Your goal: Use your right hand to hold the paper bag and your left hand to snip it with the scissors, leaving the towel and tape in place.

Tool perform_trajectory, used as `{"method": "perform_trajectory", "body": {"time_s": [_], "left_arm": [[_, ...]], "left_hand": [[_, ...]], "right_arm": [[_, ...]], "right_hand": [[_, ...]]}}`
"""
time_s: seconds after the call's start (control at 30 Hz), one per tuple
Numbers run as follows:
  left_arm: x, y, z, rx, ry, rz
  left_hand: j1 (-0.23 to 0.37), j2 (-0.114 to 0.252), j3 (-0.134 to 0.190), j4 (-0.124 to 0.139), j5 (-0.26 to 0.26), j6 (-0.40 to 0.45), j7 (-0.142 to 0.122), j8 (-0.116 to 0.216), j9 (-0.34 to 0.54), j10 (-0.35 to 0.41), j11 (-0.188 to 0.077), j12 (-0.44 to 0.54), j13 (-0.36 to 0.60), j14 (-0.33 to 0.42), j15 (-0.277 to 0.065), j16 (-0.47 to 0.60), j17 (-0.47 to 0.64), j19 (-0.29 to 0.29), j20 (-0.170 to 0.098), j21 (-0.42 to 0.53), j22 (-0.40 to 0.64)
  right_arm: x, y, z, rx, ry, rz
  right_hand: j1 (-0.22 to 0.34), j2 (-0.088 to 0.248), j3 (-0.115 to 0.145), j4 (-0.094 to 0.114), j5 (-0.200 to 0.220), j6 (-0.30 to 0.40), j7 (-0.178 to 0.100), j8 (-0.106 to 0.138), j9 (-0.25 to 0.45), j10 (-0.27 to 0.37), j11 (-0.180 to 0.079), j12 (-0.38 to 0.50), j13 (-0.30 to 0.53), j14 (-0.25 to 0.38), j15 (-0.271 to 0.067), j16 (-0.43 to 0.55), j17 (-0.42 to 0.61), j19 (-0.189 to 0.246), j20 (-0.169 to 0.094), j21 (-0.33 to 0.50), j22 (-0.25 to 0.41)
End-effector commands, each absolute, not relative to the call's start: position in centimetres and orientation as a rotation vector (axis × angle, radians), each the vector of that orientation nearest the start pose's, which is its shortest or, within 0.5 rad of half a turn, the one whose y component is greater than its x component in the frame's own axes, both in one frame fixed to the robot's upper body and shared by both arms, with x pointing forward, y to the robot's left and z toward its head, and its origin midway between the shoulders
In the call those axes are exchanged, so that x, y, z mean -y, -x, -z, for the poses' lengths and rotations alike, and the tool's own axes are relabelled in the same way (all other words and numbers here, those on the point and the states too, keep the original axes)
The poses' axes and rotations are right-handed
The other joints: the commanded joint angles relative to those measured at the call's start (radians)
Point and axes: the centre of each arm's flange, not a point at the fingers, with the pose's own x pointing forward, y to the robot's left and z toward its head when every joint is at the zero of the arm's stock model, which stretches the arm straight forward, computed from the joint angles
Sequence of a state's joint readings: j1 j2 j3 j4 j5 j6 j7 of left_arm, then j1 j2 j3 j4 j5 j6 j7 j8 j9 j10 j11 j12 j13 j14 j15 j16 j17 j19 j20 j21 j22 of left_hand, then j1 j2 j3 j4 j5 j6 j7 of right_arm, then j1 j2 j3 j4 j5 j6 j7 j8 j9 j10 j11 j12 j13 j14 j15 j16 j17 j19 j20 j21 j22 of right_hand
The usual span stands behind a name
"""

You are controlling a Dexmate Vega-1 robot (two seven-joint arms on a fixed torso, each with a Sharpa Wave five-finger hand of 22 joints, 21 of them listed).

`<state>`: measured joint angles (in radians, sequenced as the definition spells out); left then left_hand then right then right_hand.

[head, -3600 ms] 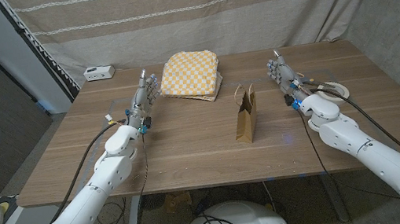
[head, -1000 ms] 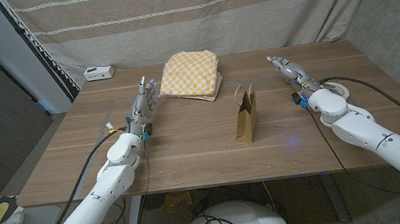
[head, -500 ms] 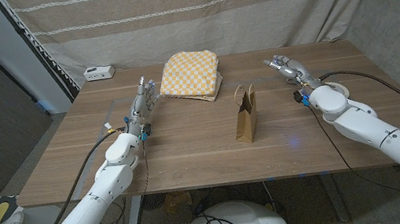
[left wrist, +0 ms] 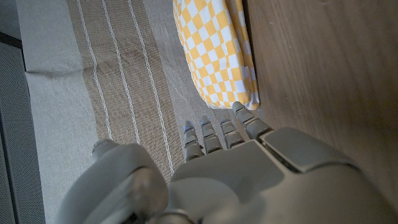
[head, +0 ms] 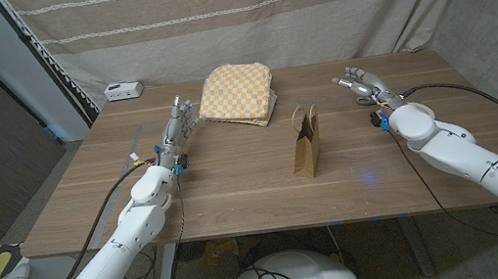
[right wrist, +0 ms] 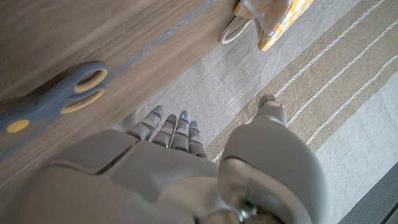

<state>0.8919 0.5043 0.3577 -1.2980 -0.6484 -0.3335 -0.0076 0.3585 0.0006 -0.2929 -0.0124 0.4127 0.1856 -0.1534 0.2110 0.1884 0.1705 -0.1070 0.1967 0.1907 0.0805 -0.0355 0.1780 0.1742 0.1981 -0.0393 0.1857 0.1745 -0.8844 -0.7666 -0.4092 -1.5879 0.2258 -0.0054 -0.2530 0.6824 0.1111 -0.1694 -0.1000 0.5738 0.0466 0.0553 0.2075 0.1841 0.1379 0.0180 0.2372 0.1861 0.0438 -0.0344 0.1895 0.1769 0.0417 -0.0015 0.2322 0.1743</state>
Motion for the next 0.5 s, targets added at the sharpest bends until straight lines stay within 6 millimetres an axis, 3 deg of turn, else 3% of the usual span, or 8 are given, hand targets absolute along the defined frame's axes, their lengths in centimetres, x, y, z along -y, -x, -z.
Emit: {"method": "perform_trajectory", "body": {"time_s": [0.03,0.2,0.5], "left_arm": [[-29.92,-64.92,5.23,0.595,0.068,0.166],[-30.06,-65.25,5.34,0.595,0.069,0.164],[-30.38,-65.51,5.67,0.597,0.073,0.163]], "left_hand": [[0.011,-0.002,-0.001,-0.001,0.004,0.007,-0.004,-0.002,0.006,0.003,-0.002,0.009,0.002,-0.003,-0.114,0.003,0.002,-0.006,-0.074,0.007,0.003],[0.011,-0.002,-0.001,-0.001,0.003,0.009,-0.003,-0.002,0.006,0.004,-0.002,0.009,0.002,-0.003,-0.114,0.004,0.002,-0.006,-0.074,0.008,0.003],[0.011,0.000,-0.001,0.000,0.003,0.038,0.006,0.008,0.006,0.010,-0.002,0.012,0.002,-0.007,-0.115,0.003,0.002,-0.008,-0.075,0.007,0.003]], "right_arm": [[32.30,-61.62,-0.32,0.530,0.617,0.116],[32.21,-61.61,-0.26,0.522,0.629,0.146],[32.26,-61.24,-0.11,0.511,0.673,0.174]], "right_hand": [[0.020,0.002,0.001,-0.014,0.009,0.013,-0.004,0.004,0.001,0.014,-0.003,0.007,0.004,0.011,-0.026,0.001,-0.001,0.013,-0.001,-0.006,0.004],[0.046,0.006,0.009,-0.026,0.009,0.020,-0.007,0.004,0.001,0.035,-0.017,0.013,0.004,0.020,-0.035,0.001,-0.001,0.025,-0.006,-0.006,0.005],[0.056,0.007,0.012,-0.030,0.008,0.021,-0.008,0.002,0.002,0.048,-0.018,0.016,0.004,0.022,-0.040,0.000,-0.001,0.029,-0.010,-0.008,0.005]]}}
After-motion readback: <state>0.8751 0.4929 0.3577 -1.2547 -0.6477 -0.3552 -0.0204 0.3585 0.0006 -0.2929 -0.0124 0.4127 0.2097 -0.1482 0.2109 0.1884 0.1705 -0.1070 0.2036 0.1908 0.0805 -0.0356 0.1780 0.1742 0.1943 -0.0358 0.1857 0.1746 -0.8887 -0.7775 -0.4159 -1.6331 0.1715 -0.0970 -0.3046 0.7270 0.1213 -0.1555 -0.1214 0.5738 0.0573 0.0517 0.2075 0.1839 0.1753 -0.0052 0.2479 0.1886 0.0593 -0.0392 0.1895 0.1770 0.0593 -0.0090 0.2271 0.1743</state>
